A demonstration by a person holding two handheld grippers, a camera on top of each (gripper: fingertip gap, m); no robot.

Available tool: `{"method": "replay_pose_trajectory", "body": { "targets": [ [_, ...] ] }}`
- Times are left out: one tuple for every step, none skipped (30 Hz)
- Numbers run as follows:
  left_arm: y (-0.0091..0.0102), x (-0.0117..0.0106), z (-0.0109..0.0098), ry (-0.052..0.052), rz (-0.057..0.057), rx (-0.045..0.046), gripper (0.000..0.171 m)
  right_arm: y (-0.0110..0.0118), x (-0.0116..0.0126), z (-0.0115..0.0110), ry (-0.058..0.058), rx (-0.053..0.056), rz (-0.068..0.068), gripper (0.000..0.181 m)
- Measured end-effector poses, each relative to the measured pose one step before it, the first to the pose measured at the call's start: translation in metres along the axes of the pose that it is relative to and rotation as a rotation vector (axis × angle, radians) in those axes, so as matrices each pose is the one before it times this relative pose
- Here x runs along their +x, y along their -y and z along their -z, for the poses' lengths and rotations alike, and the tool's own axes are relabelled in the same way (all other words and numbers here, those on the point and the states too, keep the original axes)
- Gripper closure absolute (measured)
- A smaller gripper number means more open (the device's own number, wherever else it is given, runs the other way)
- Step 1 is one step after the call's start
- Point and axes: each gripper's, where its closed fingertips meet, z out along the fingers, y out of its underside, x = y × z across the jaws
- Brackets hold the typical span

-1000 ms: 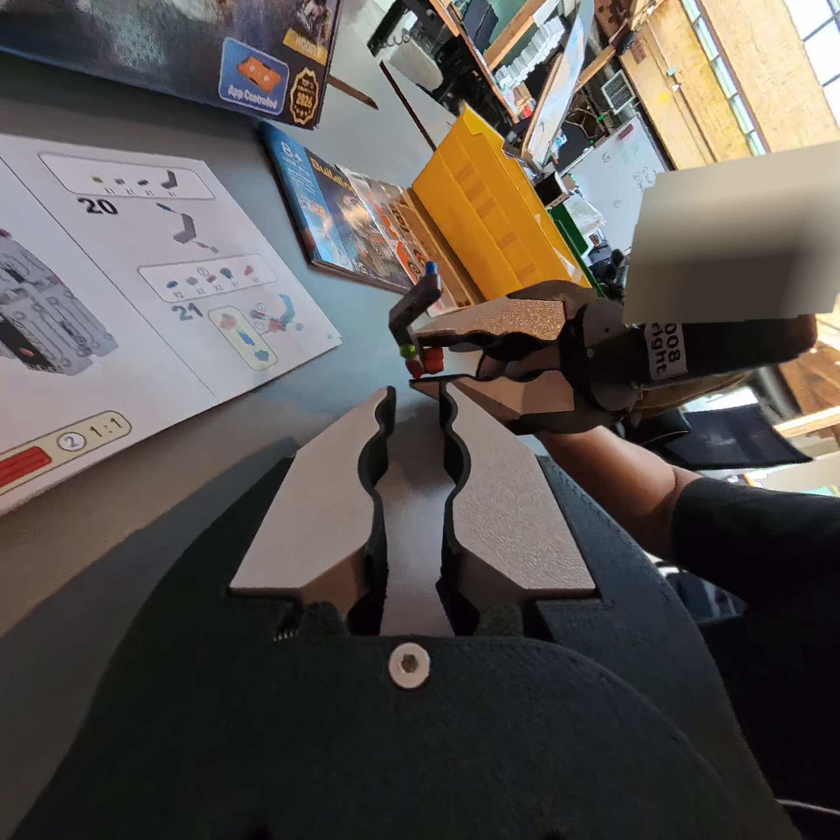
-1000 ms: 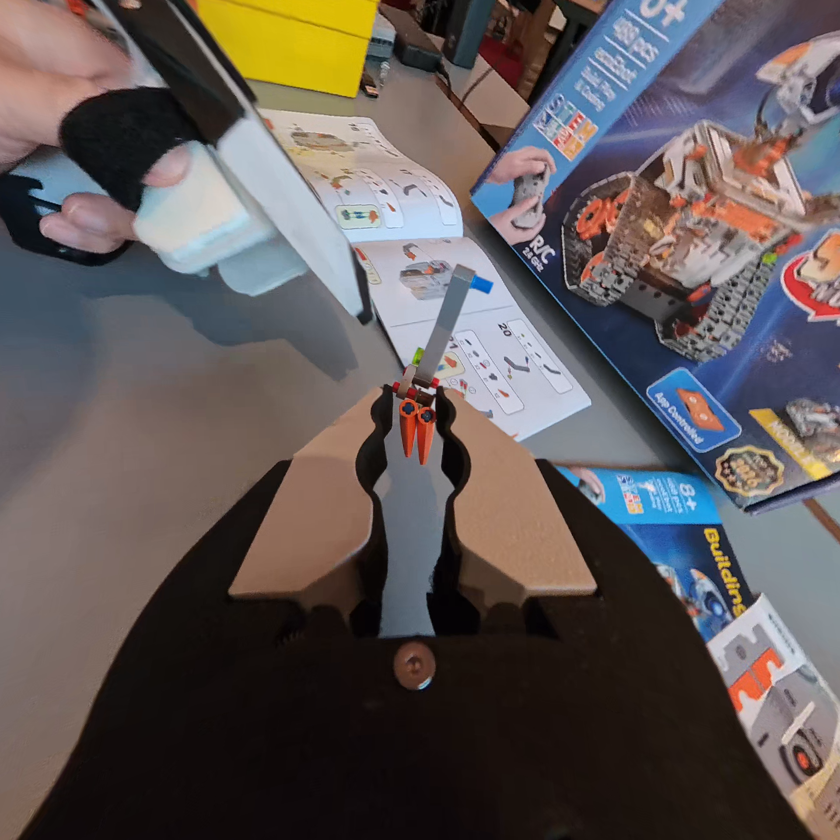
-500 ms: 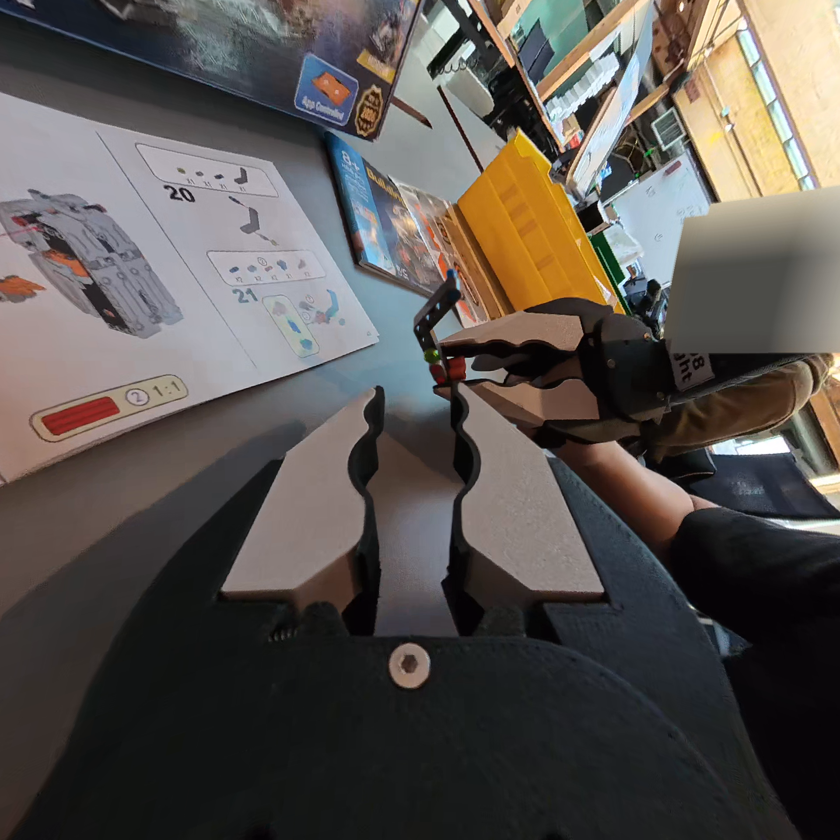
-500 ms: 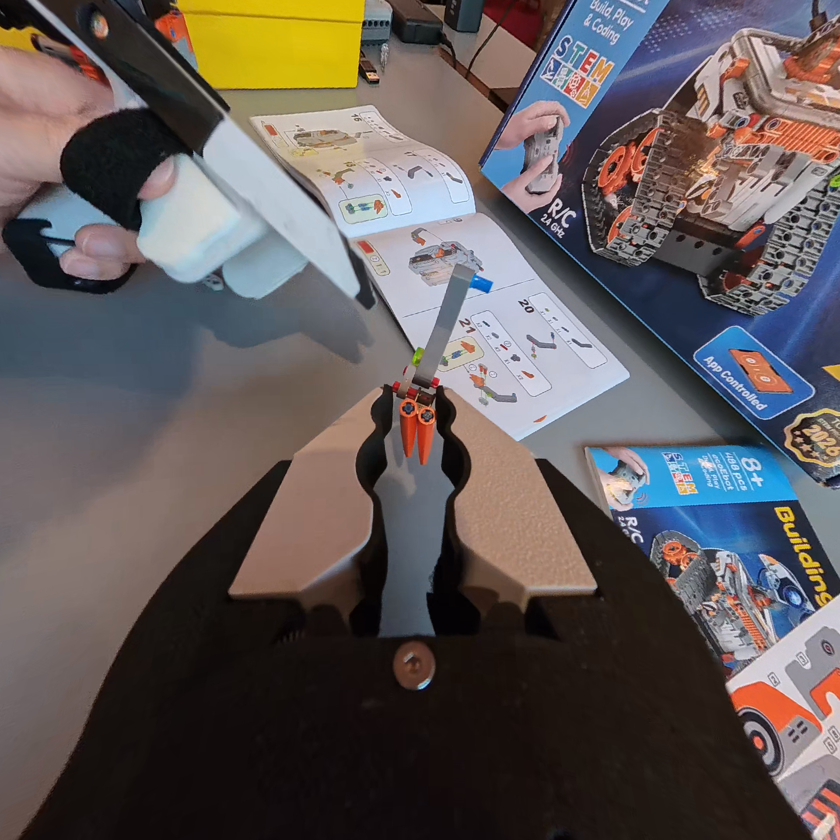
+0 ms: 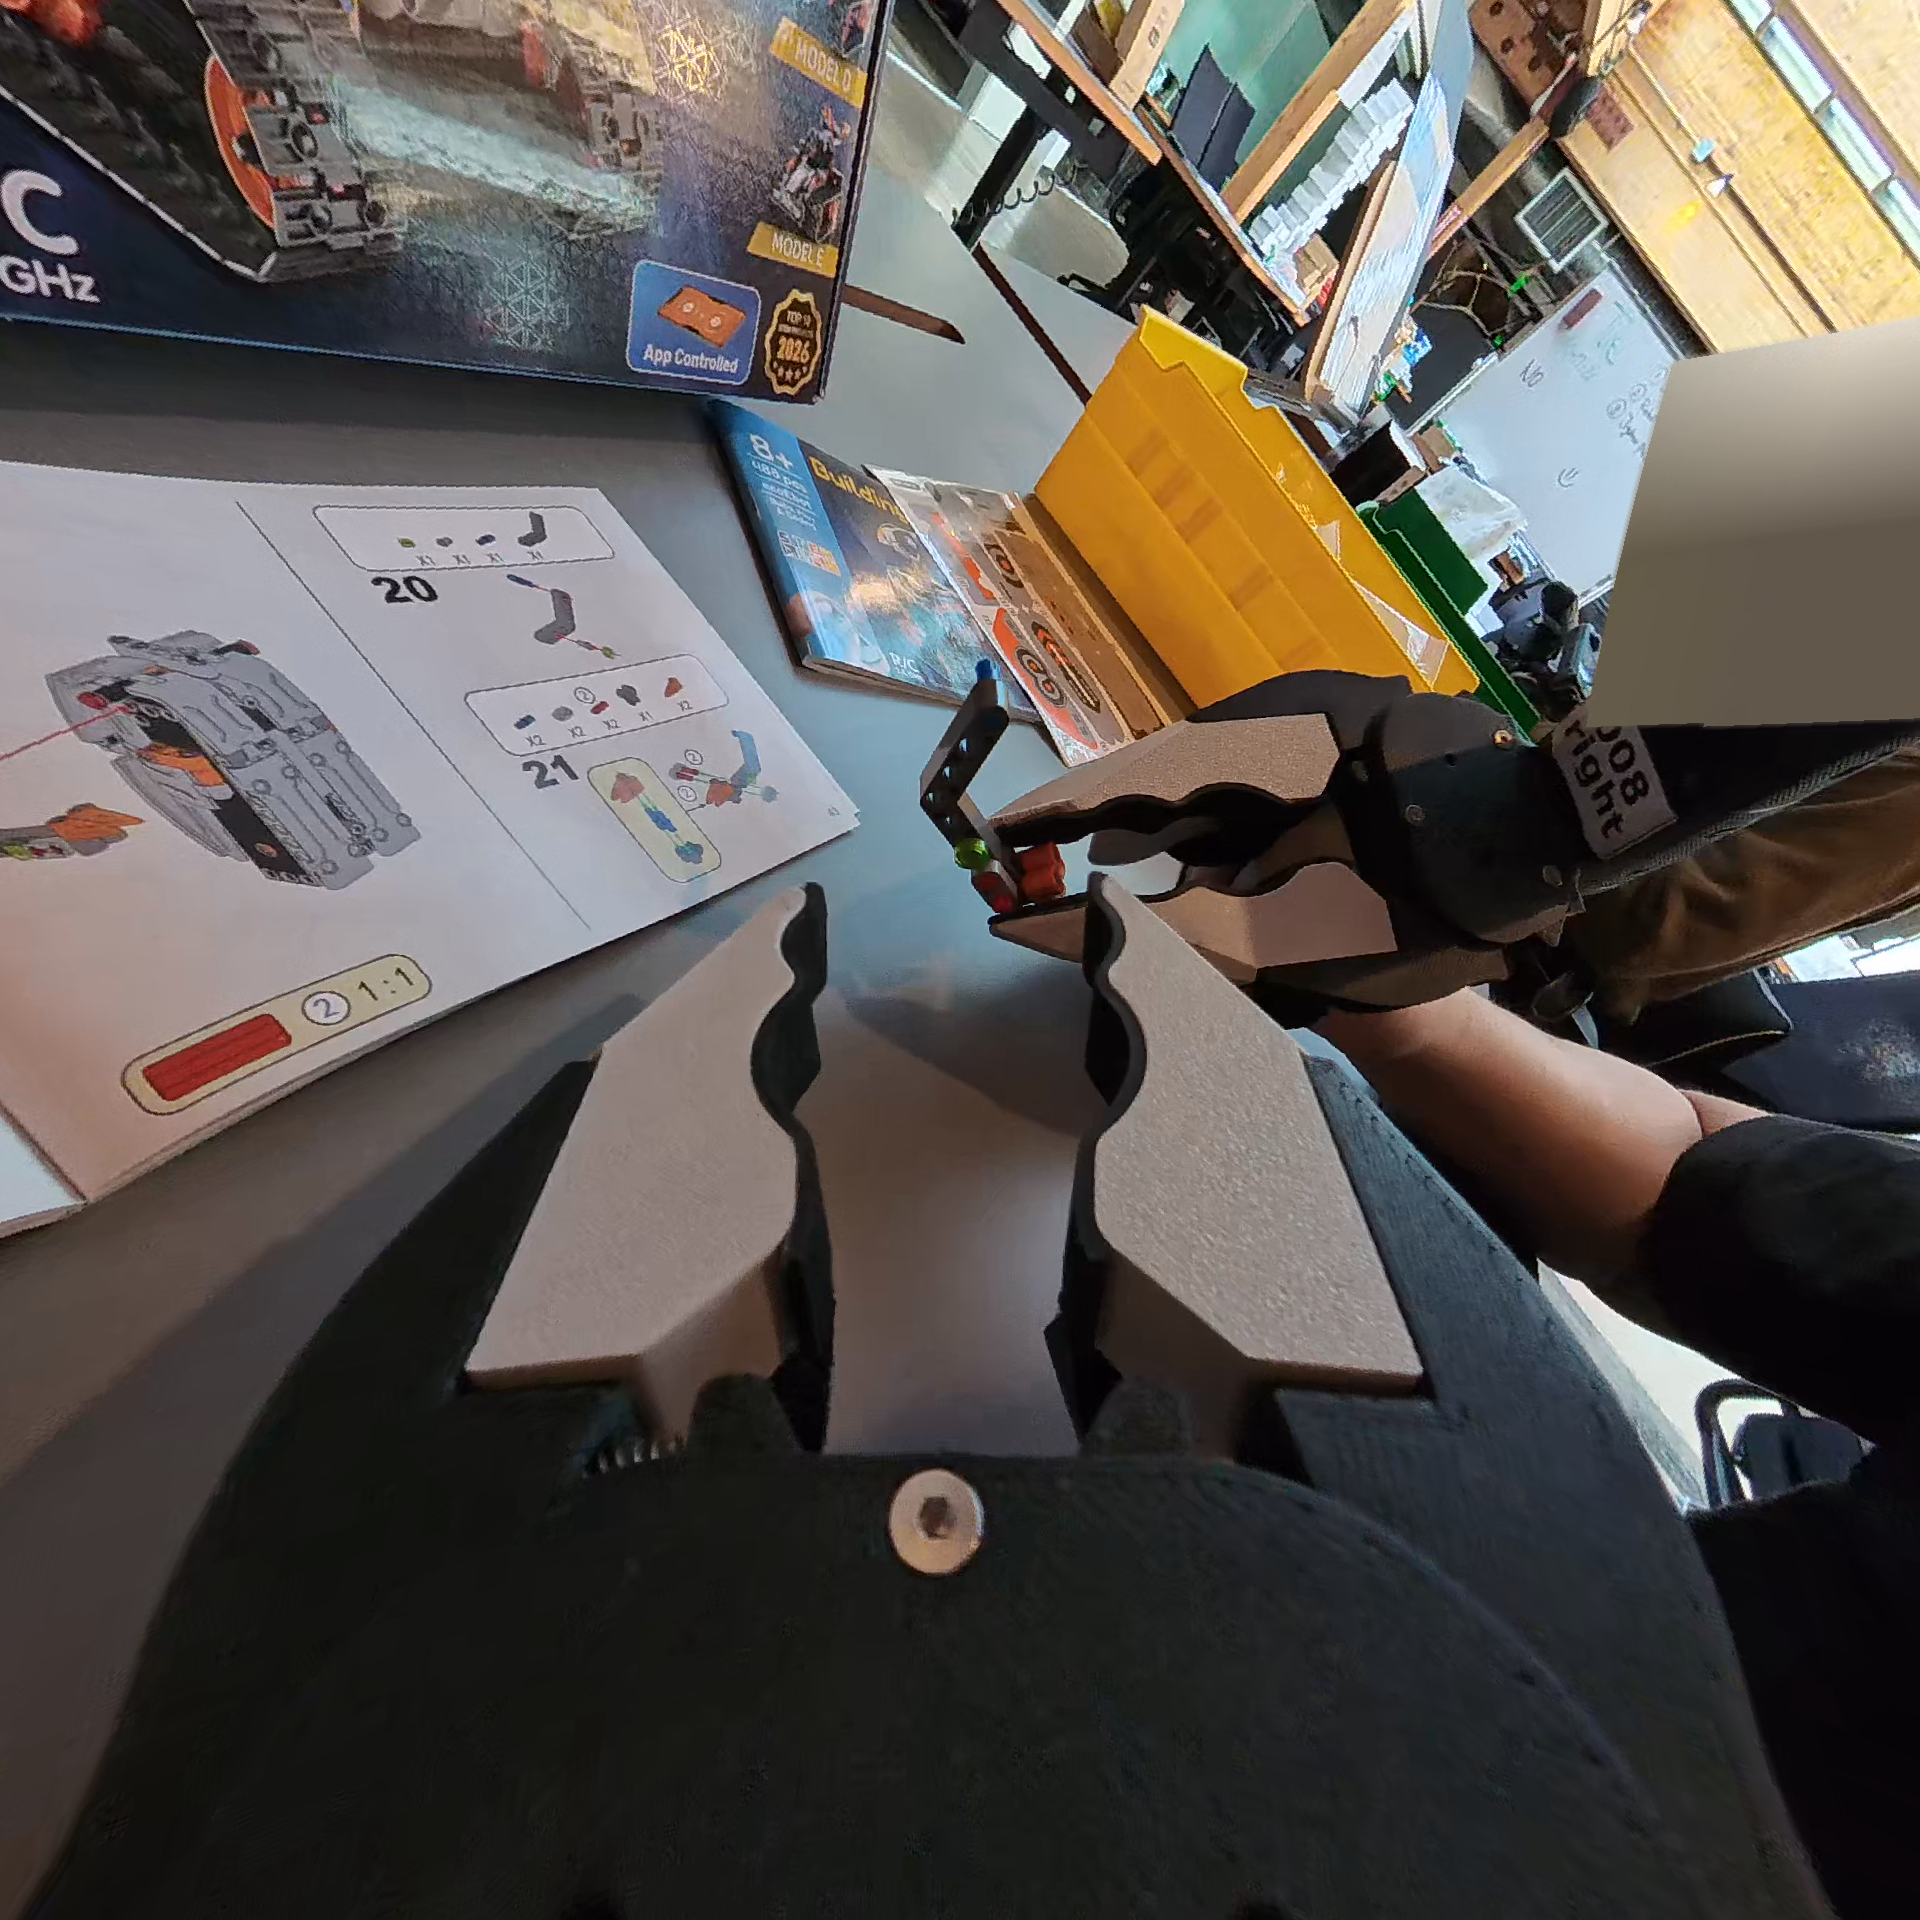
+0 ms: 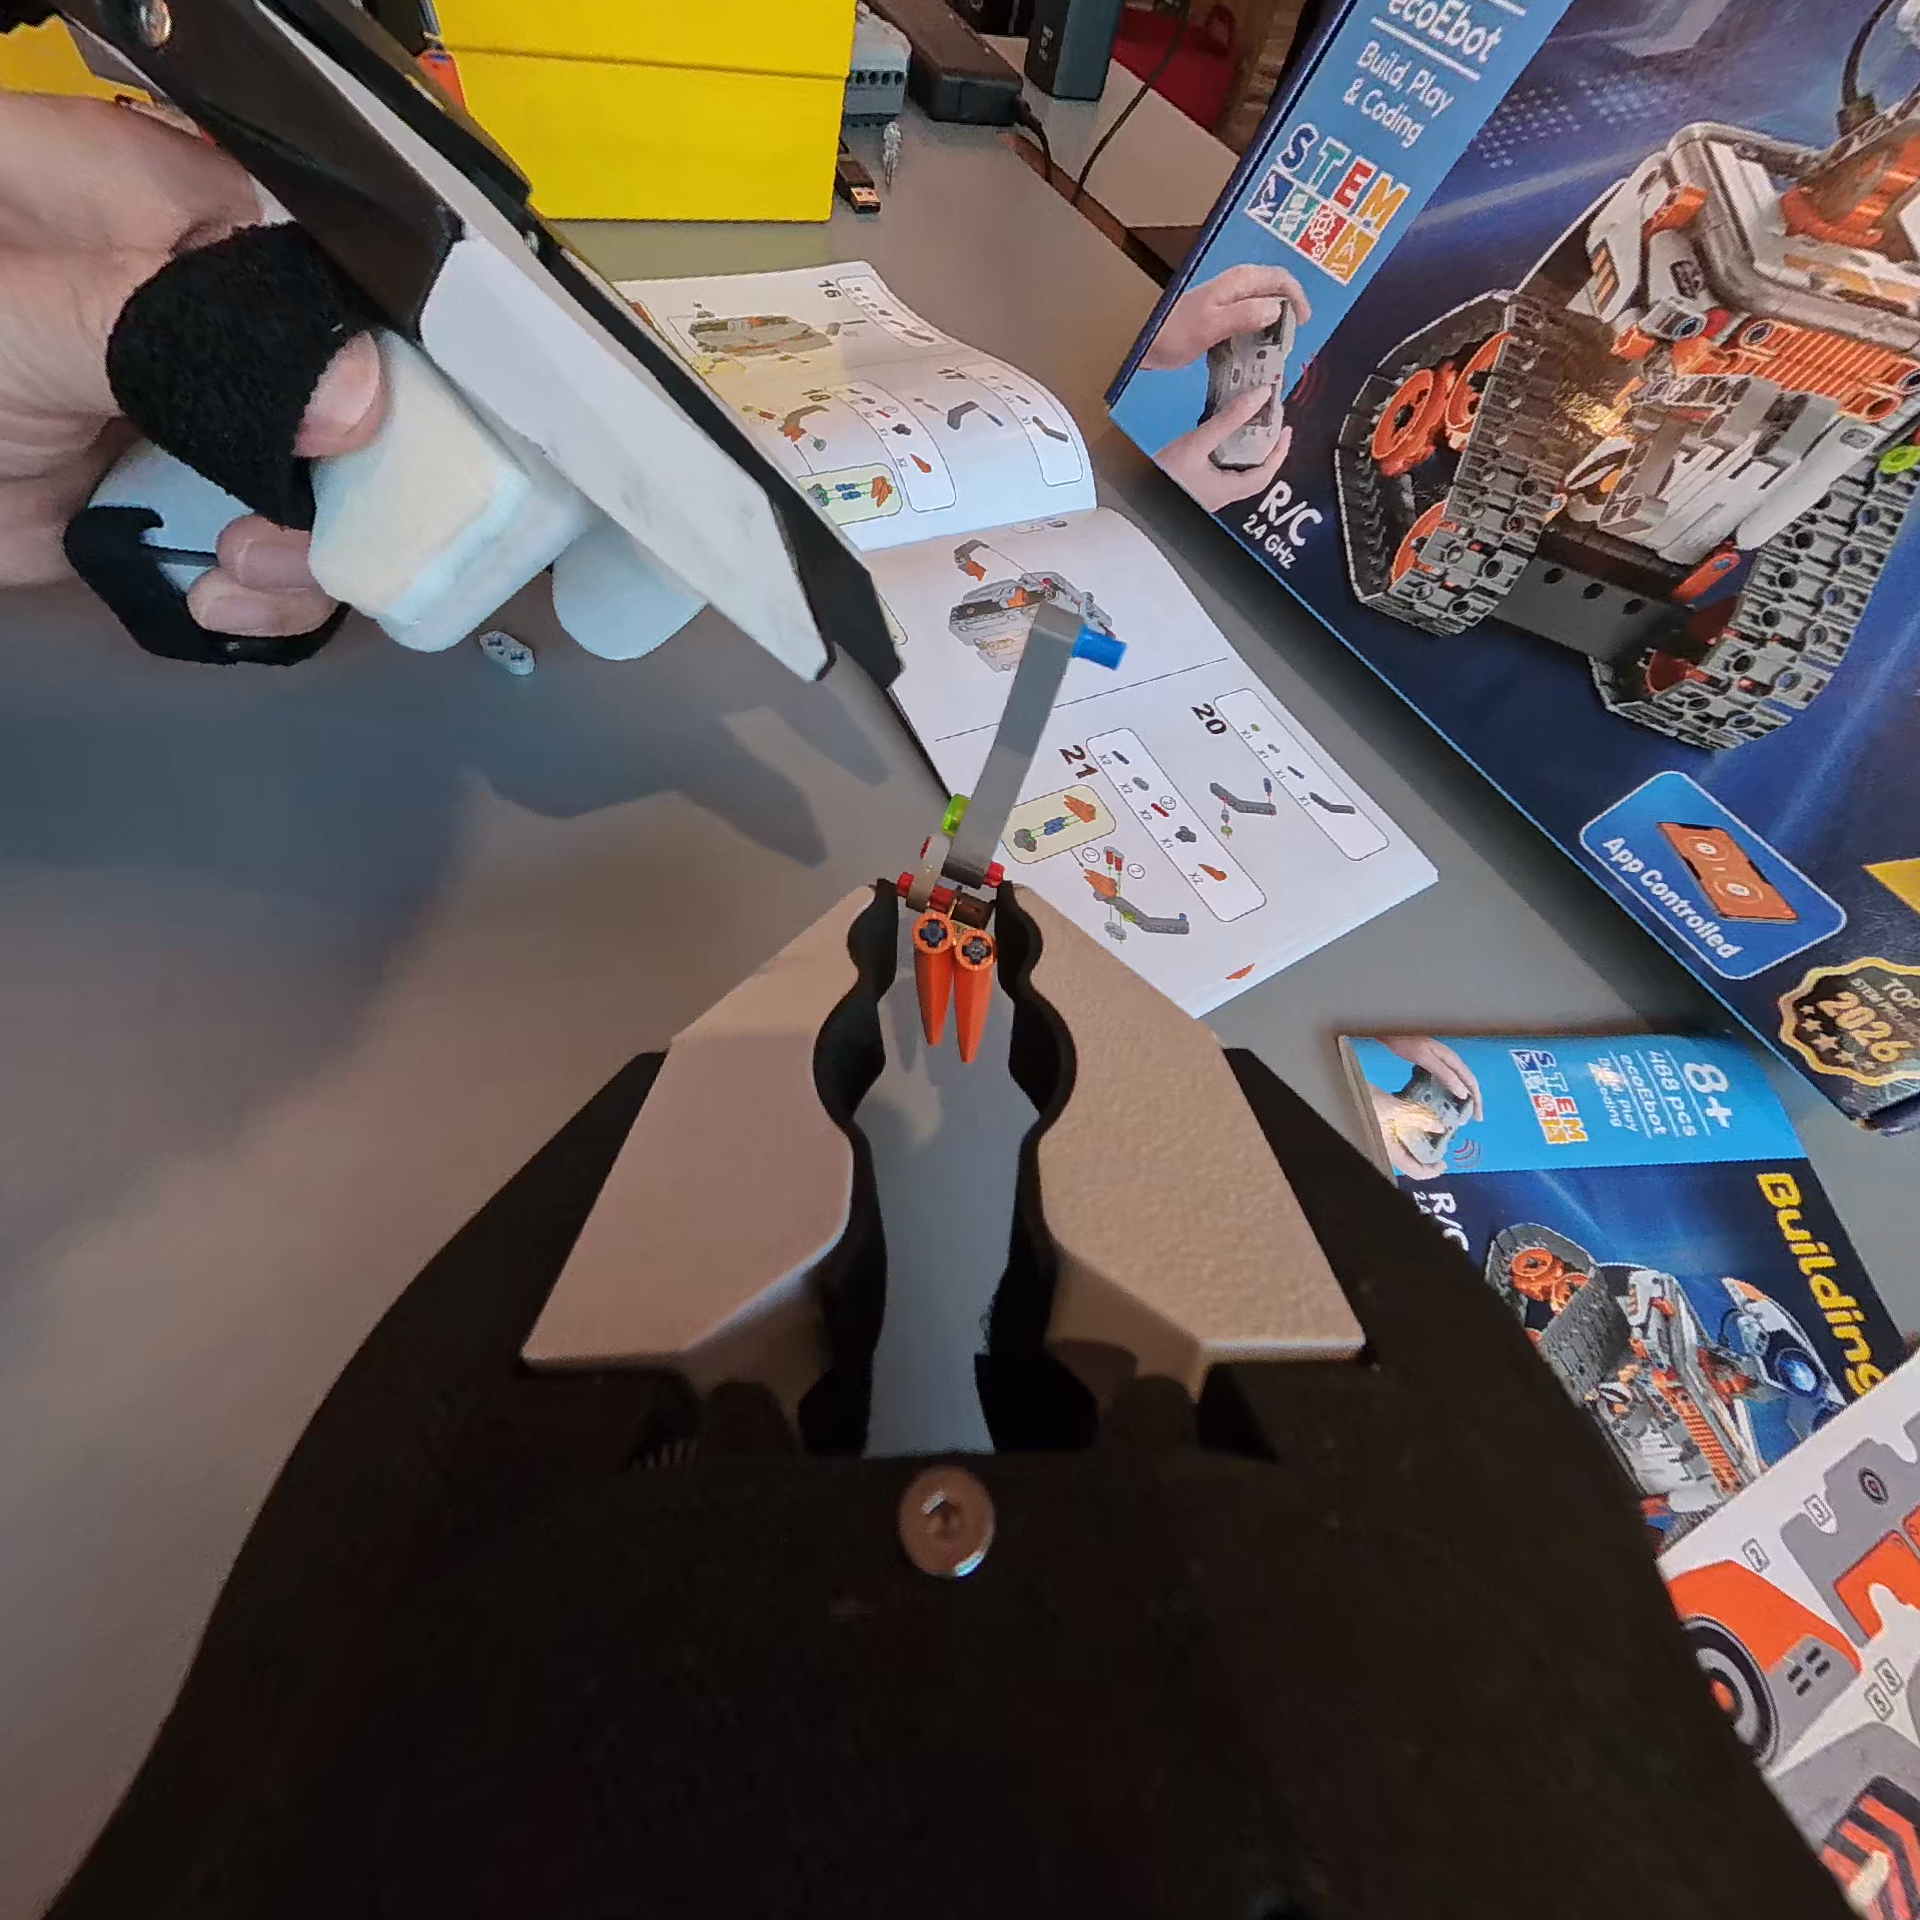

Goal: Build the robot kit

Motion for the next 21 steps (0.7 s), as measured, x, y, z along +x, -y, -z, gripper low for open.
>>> {"method": "replay_pose_trajectory", "body": {
  "targets": [
    [0.00083, -0.00064, 0.00066, 0.003, 0.0019, 0.00475, 0.125, -0.00001, 0.00071, -0.00005, 0.001, 0.0024, -0.0082, 0.163],
    [0.0014, -0.00015, 0.00096, 0.0011, 0.0004, 0.00718, 0.127, -0.00027, -0.0002, -0.00022, 0.007, -0.0006, -0.0134, 0.163],
    [0.00141, 0.00002, 0.00103, 0.0007, -0.0014, 0.00673, 0.128, -0.00035, -0.00113, -0.00023, 0.0154, -0.0021, -0.018, 0.163],
    [0.00193, 0.00041, 0.00111, -0.0002, -0.0042, 0.00775, 0.129, -0.00008, -0.00119, -0.00034, 0.0156, 0.0004, -0.019, 0.163],
    [0.00258, 0.00083, 0.00131, -0.0014, -0.0069, 0.01127, 0.131, 0.00023, -0.00007, -0.00029, 0.0086, 0.0045, -0.0174, 0.163],
    [0.00337, 0.00177, 0.00174, -0.005, -0.0093, 0.01513, 0.133, 0.00012, 0.00088, -0.00003, 0.0018, 0.004, -0.0125, 0.163],
    [0.00382, 0.00171, 0.00217, -0.0022, -0.0126, 0.01563, 0.134, -0.00009, 0.00163, -0.00001, -0.0025, 0.0017, -0.0082, 0.163],
    [0.00463, 0.00153, 0.00279, 0.0025, -0.0184, 0.016, 0.135, -0.00025, 0.00225, -0.00009, -0.0071, 0.0006, -0.0048, 0.163],
    [0.00595, 0.00126, 0.00367, 0.0076, -0.026, 0.02133, 0.136, -0.0003, 0.00234, -0.00032, -0.0092, -0.0003, -0.0016, 0.163],
    [0.0074, -0.00053, 0.00485, 0.0211, -0.032, 0.02591, 0.136, -0.00024, 0.00111, -0.00022, -0.0037, 0.0004, -0.0015, 0.163],
    [0.00846, -0.00166, 0.00559, 0.0261, -0.0355, 0.03048, 0.136, 0.00022, -0.00025, -0.00022, 0.0021, 0.0023, -0.0038, 0.163],
    [0.0086, -0.00245, 0.00569, 0.0277, -0.0329, 0.03075, 0.136, 0.00055, -0.00138, -0.00019, 0.006, 0.0031, -0.0047, 0.163],
    [0.00759, -0.00259, 0.00509, 0.0231, -0.027, 0.02868, 0.136, 0.00074, -0.00147, 0.00012, 0.0048, 0.0029, -0.0018, 0.163],
    [0.00614, -0.00202, 0.0039, 0.0158, -0.0192, 0.02368, 0.136, 0.00084, -0.00126, 0.0003, 0.0014, 0.0021, 0.0046, 0.163],
    [0.0053, -0.00062, 0.003, 0.0045, -0.0129, 0.02121, 0.136, 0.0006, -0.0006, 0.00059, -0.0039, 0.0007, 0.0114, 0.163],
    [0.0054, 0.00166, 0.00213, -0.0104, -0.0102, 0.02548, 0.137, 0.00057, -0.0001, 0.00072, -0.0064, 0.0007, 0.0143, 0.163],
    [0.00505, 0.0036, 0.00166, -0.021, -0.0083, 0.02593, 0.138, 0.00057, 0.00014, 0.00063, -0.0071, 0.0, 0.014, 0.163],
    [0.00441, 0.00367, 0.00146, -0.0213, -0.005, 0.02202, 0.14, 0.00037, 0.00019, 0.00045, -0.0064, -0.0007, 0.0141, 0.163],
    [0.00393, 0.00313, 0.00137, -0.0174, -0.0021, 0.01888, 0.14, 0.00004, 0.00039, -0.00005, -0.0064, -0.001, 0.0161, 0.163],
    [0.00246, 0.00211, 0.00102, -0.0112, 0.0001, 0.01158, 0.14, -0.00014, -0.0002, -0.00022, -0.0047, -0.0025, 0.0186, 0.163],
    [-0.00015, 0.0, 0.00029, -0.0004, 0.0046, -0.00376, 0.141, 0.00029, -0.00196, -0.00028, 0.0037, 0.0003, 0.0249, 0.163]
  ]
}}
